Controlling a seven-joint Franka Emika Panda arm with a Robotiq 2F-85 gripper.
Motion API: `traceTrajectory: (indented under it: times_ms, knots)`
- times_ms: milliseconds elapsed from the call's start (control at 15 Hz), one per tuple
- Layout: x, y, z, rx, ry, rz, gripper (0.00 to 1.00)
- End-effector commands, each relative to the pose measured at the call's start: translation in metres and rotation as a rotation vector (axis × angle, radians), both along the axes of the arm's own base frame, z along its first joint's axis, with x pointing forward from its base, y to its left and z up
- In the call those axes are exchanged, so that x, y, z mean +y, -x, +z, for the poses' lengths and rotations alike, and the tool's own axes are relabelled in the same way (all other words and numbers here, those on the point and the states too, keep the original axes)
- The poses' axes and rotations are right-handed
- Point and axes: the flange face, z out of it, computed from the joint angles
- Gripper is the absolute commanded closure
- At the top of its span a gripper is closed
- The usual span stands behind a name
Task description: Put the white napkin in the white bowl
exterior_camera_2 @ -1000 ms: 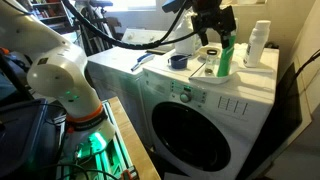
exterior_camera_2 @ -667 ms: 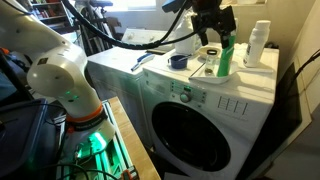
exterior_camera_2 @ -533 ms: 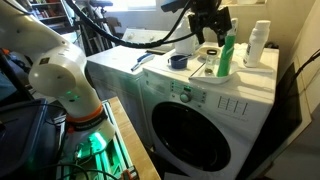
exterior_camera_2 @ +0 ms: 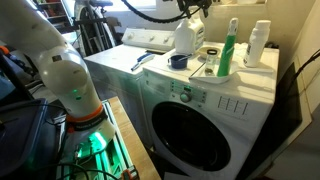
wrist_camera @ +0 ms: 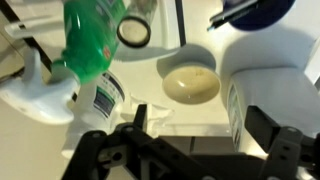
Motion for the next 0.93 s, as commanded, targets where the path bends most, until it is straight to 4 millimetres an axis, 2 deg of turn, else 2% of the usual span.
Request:
traceTrajectory:
  times_ms: [0, 267, 400, 467, 533, 600, 867]
  knots:
    - [0.013, -0.081, -0.002, -0.096, 0.015, -0.094, 0.0]
    - [0.009, -0.153, -0.029, -0.015, 0.034, -0.217, 0.0]
    - [0.013, -0.184, -0.042, 0.031, -0.055, -0.195, 0.0]
    - [0.012, -0.151, -0.034, -0.008, -0.008, -0.194, 0.0]
    - [0.013, -0.162, -0.04, -0.004, -0.015, -0.192, 0.0]
    - [0.014, -0.165, -0.043, -0.001, -0.015, -0.191, 0.0]
    - [0.02, -0.162, -0.032, 0.008, -0.061, -0.232, 0.0]
